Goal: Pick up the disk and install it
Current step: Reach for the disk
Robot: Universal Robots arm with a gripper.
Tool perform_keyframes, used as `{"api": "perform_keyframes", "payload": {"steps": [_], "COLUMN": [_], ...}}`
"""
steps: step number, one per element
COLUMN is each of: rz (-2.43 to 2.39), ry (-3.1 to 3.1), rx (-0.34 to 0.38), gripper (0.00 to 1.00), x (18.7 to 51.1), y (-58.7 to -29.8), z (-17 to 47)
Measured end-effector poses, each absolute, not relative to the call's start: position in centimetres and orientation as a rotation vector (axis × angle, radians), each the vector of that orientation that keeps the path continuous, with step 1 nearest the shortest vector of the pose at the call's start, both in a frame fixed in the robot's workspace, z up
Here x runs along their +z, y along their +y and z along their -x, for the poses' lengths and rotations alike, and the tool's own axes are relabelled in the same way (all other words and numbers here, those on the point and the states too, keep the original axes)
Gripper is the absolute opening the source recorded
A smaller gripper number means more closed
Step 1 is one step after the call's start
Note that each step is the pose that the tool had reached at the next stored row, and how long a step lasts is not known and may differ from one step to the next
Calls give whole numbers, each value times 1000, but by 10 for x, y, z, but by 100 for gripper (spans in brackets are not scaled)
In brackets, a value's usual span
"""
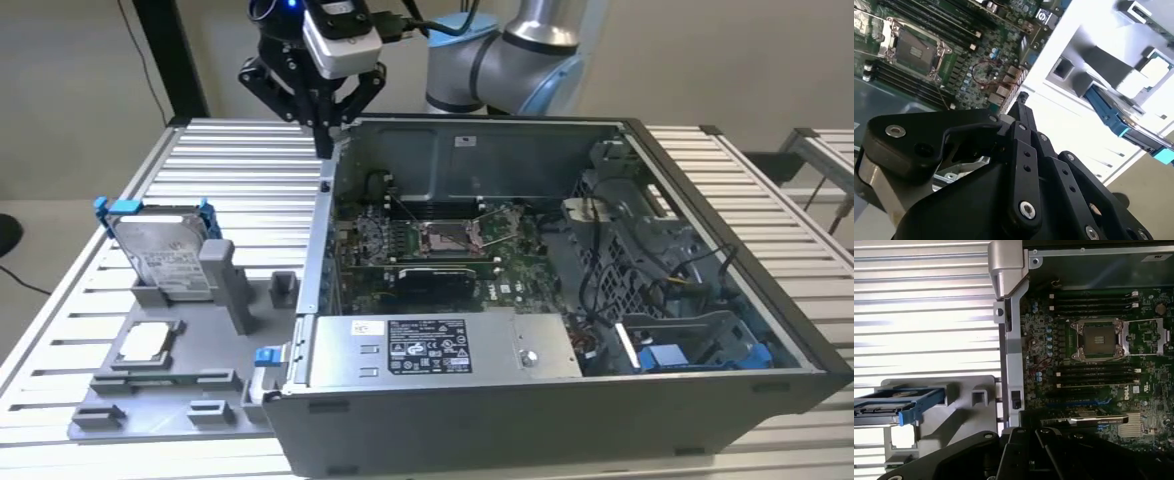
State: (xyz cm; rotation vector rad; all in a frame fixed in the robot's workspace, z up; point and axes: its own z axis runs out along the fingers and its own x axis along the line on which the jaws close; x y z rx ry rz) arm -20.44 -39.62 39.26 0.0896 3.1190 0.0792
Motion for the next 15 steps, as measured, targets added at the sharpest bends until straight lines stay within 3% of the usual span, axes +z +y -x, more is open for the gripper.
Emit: {"api": "perform_keyframes", "payload": {"steps": [15], "rz": [-83], "ry": [3119], "rx": [79], "gripper": [0], "x": [393], "y": [-396], "z": [239]}}
